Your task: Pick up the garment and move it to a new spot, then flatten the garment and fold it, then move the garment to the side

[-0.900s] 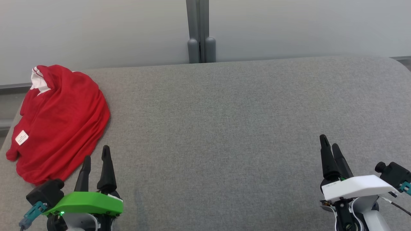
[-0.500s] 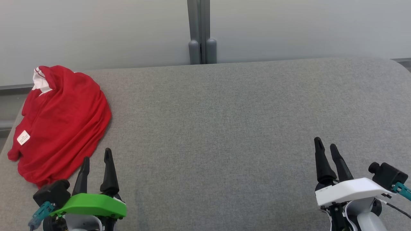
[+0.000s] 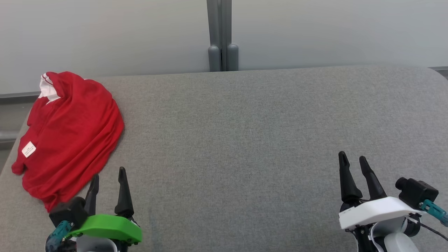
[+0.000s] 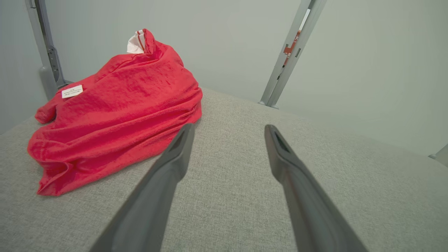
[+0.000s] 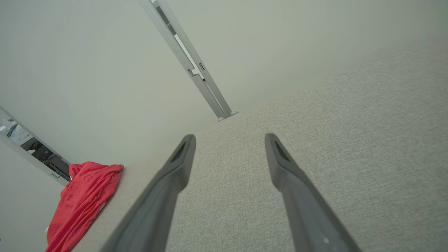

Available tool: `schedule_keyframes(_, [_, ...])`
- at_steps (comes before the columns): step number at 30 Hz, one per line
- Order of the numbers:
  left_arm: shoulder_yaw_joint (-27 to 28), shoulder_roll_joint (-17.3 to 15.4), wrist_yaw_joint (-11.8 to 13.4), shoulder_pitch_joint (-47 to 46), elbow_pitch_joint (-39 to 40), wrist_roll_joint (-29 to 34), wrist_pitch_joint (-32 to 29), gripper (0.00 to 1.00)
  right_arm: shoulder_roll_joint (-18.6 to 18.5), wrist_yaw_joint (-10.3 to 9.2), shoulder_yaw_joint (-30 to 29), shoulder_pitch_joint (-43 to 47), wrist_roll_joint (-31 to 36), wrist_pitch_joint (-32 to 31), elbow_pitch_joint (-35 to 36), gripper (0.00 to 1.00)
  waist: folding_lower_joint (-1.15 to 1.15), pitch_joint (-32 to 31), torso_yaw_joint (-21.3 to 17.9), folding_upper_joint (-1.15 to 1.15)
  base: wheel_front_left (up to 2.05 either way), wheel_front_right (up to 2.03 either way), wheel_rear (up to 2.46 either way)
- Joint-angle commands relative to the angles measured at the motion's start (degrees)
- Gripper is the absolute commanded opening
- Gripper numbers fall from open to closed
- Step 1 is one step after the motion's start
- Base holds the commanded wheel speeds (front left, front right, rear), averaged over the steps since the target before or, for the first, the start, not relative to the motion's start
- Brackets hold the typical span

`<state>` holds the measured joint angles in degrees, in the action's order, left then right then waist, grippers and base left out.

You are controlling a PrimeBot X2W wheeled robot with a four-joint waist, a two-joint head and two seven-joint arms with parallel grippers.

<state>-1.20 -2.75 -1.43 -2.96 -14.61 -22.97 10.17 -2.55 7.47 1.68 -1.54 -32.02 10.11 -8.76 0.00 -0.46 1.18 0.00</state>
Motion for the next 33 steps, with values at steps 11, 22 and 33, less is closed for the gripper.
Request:
schedule_keyframes(11, [-1.53,-0.65,0.36,-0.01,0.28,6.39,1.72,1.0,-0.38,0.03,0.31,0.66,7.14,1.81,0.34,1.0,0.0,-0.35,0.43,0.0,0.0,0.0,0.0])
schedule_keyframes(22, [-2.2,-0.58,1.26,0.08,0.39,10.36,3.05,1.0,-0.42,0.04,0.83,1.01,12.18,3.12,0.42,1.0,0.0,-0.8,0.95,0.0,0.0,0.0,0.0])
schedule_keyframes(33, [-2.99,-0.68,2.18,-0.34,-0.67,13.84,2.76,1.0,-0.43,0.03,0.73,1.32,16.67,4.23,-0.06,1.0,0.0,-1.38,1.32,0.0,0.0,0.0,0.0])
